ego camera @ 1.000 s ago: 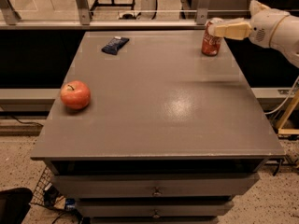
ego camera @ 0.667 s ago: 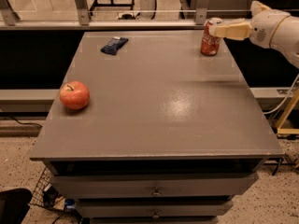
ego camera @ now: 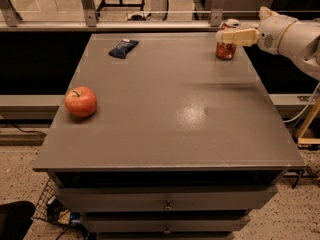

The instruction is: Pick coke can

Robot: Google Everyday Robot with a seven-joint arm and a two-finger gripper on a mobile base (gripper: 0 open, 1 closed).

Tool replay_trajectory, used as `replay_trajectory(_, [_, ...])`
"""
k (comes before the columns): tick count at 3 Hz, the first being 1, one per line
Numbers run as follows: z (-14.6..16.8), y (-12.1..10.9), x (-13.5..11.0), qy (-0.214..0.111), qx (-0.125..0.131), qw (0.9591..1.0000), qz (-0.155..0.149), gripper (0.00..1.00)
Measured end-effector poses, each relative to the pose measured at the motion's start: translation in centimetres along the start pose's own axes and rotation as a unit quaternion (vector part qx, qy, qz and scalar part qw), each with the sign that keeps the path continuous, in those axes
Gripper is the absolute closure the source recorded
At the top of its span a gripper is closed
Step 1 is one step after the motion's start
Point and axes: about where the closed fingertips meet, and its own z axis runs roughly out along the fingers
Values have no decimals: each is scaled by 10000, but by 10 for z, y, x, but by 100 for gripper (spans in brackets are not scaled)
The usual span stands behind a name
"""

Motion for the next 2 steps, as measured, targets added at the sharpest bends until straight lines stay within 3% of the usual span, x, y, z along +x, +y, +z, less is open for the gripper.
replay_trajectory(2, [14,-7,26,-56,45,9998,178,0])
